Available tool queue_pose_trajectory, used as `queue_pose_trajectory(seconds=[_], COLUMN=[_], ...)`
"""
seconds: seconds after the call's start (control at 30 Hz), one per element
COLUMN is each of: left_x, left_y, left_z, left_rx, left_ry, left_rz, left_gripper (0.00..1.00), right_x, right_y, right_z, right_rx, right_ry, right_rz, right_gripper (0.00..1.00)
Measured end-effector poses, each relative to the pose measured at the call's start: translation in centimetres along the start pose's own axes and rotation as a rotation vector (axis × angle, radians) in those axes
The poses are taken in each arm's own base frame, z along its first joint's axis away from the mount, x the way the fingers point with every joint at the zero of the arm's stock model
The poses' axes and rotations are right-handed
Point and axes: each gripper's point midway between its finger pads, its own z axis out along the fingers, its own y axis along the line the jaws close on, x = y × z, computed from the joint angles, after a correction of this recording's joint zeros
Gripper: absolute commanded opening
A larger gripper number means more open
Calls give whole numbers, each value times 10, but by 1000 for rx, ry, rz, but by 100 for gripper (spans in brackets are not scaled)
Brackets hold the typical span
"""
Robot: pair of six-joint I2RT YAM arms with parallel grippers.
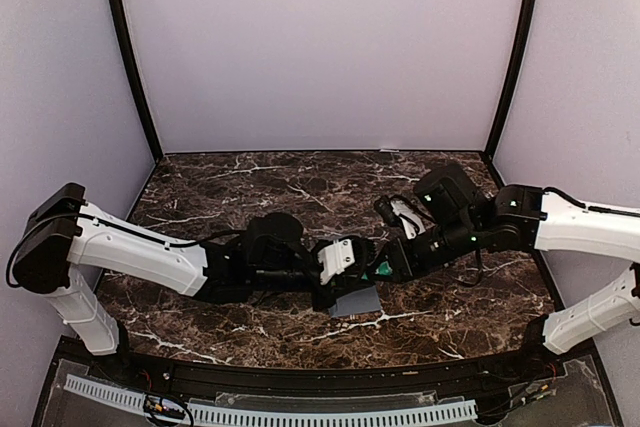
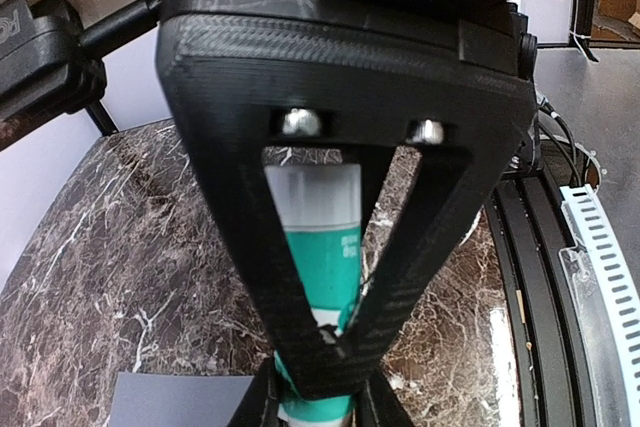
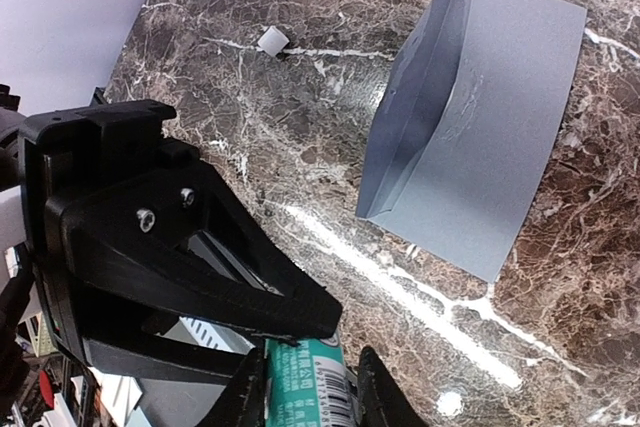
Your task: Place the letter into the envelope and seal it
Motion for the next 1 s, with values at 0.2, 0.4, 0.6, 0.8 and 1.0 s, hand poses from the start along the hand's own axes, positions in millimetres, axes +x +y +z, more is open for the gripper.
queue_pose_trajectory(seconds=[0.2, 0.4, 0.6, 0.8, 1.0], left_x=[2, 4, 8, 34, 72], left_y=[1, 3, 8, 18, 40], left_z=[1, 1, -3, -28, -51], left_rx=[-6, -17, -56, -176, -384], left_ry=[6, 14, 26, 65, 118], left_rz=[2, 2, -25, -143, -383], left_gripper=[5, 30, 65, 76, 75], right_x=[1, 2, 1, -12, -26], right_y=[4, 4, -2, -20, -41], right_z=[2, 3, 4, 1, -6], right_rx=[-10, -7, 25, 120, 229], right_ry=[2, 5, -15, -84, -161], right_rz=[-7, -1, -3, -1, -2], right_gripper=[10, 0, 0, 0, 0])
